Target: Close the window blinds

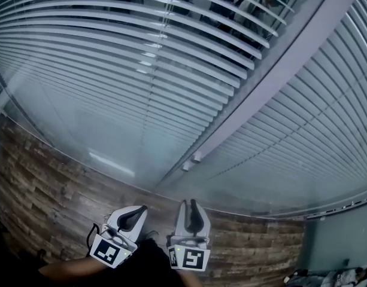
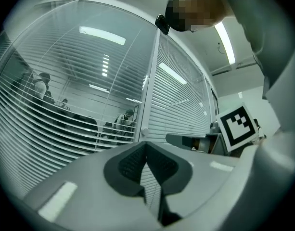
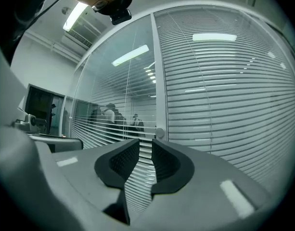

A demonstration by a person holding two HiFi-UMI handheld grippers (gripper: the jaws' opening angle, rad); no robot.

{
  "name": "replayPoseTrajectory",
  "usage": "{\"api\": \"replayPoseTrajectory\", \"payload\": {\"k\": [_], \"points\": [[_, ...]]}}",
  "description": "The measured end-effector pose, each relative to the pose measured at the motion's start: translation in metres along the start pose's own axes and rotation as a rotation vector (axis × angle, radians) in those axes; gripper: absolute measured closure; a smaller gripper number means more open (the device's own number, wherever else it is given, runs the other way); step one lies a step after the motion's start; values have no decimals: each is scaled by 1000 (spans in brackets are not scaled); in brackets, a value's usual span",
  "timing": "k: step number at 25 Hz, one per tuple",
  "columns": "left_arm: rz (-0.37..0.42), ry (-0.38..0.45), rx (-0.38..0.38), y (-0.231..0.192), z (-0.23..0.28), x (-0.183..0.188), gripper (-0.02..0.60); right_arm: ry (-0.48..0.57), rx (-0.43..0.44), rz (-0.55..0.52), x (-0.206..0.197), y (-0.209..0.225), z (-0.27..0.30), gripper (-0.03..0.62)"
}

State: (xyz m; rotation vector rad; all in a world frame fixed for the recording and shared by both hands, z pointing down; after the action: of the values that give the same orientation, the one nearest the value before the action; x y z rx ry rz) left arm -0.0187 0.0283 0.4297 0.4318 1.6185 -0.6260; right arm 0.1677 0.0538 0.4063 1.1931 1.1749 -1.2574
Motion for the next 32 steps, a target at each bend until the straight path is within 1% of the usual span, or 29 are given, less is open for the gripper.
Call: {"api": "replayPoseTrajectory", "payload": {"k": [4,7,11,15,18,21,25,27,32], "points": [[-7,25,-28,-12,10,9,583,19,-54,-4,12,8,22,505],[8,33,-58,-19,14,9,583,27,-89,-16,14,11,37,493],[15,28,-64,-35,16,8,583,13,-103,-32,11,9,57,484],[10,33,-61,-40,22,14,583,-21,-114,-44,16,15,75,476],[7,38,-69,-45,27,11,583,-23,-135,-38,13,20,85,474],[1,54,-72,-46,28,11,583,-26,-138,-60,13,17,92,466],[10,24,-99,-42,30,11,583,-31,-158,-68,16,16,94,462],[15,26,-110,-39,32,9,583,-36,-165,-64,16,18,97,462],[-14,28,-81,-43,31,13,583,-43,-178,-67,24,22,105,464]]}}
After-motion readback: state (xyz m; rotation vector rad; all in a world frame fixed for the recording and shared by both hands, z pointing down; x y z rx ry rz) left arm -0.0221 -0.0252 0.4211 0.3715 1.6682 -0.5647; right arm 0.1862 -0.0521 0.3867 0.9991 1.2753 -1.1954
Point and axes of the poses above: the fingertips, and each gripper's own axes: z forward along the fingers, y to its right, x out of its top, the point moved 9 cm from there along -z, backward along the fingers, and after that the axes turned 1 degree about -x, right-handed, at the moved point
